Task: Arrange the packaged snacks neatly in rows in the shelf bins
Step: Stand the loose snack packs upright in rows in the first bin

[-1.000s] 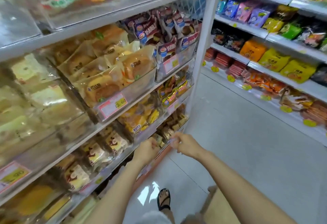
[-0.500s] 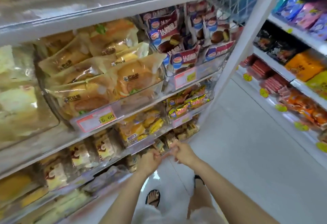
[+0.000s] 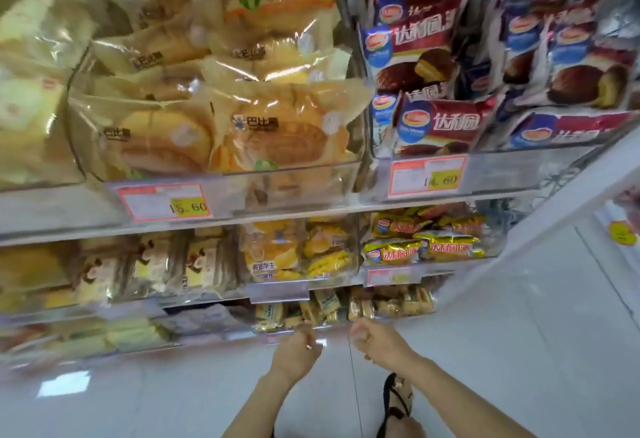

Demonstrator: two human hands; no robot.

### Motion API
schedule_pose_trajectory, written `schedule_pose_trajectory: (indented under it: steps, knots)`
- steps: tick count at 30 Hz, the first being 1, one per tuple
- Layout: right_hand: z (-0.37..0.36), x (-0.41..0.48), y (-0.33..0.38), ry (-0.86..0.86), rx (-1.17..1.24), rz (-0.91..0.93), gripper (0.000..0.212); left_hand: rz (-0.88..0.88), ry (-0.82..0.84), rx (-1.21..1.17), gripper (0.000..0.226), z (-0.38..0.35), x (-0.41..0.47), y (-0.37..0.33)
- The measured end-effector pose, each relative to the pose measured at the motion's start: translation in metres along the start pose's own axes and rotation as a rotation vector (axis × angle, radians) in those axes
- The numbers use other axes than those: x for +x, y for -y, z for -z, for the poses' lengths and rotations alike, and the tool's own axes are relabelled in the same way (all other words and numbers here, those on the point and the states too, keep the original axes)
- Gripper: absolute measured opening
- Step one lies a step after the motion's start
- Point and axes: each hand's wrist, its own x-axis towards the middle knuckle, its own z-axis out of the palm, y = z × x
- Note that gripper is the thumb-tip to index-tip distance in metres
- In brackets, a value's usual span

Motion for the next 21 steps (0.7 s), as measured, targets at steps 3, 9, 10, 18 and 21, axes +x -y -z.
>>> schedule_pose_trajectory:
  steps: [3, 9, 10, 18, 21]
  knots:
    - [-0.018, 0.034, -0.013, -0.024, -0.037, 0.083, 0.014, -0.046, -0.111, 0.091, 0.017, -0.014, 0.035, 0.019]
    - [-0.069, 0.122, -0.055, -0.497, -0.331, 0.449, 0.042, -0.384, -0.675, 0.507, 0.041, -0.038, 0.104, 0.079]
    - [-0.077, 0.138, -0.061, -0.554, -0.392, 0.473, 0.046, -0.444, -0.781, 0.509, 0.043, -0.044, 0.116, 0.089]
    - [-0.107, 0.223, -0.087, -0.793, -0.736, 0.679, 0.056, -0.581, -1.044, 0.614, 0.068, -0.068, 0.189, 0.132]
    - [-0.109, 0.230, -0.088, -0.906, -0.736, 0.772, 0.053, -0.602, -1.146, 0.645, 0.072, -0.071, 0.194, 0.134]
